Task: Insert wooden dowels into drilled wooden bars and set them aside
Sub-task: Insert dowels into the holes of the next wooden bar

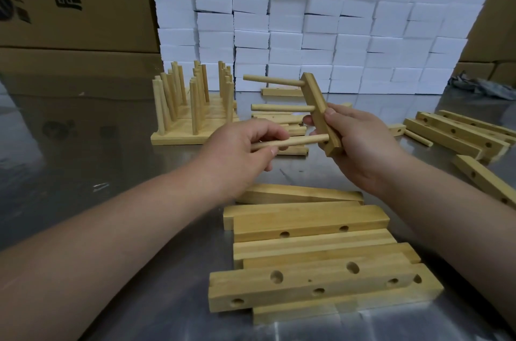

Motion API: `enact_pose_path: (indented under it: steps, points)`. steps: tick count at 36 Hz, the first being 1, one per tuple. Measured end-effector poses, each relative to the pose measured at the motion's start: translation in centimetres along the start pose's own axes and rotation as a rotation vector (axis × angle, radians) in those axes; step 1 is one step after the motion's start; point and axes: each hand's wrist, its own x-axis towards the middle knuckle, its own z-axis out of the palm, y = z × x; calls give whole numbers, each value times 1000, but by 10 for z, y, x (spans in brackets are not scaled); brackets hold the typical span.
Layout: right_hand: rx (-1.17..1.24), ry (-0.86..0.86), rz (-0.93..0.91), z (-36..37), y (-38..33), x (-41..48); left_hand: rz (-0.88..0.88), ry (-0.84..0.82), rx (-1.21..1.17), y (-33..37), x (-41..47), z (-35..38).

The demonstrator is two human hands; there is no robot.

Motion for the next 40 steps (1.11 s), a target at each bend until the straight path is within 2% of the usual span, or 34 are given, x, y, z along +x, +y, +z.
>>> enact_pose_path:
  steps: [11, 17, 21, 30, 40]
  points:
    - [115, 7, -1, 6, -3, -5, 66, -16, 91, 4, -4, -1]
    - [254, -16, 16, 11, -7, -9, 186, -24, 259, 7, -4, 3]
    - [198, -65, -61, 12, -10, -13, 221, 8, 284, 8, -2, 1]
    - [-56, -52, -177, 13, -8, -17, 162, 51, 277, 11, -3, 5]
    - [-62, -68, -274, 15, -8, -20, -6, 13, 139, 21, -4, 9]
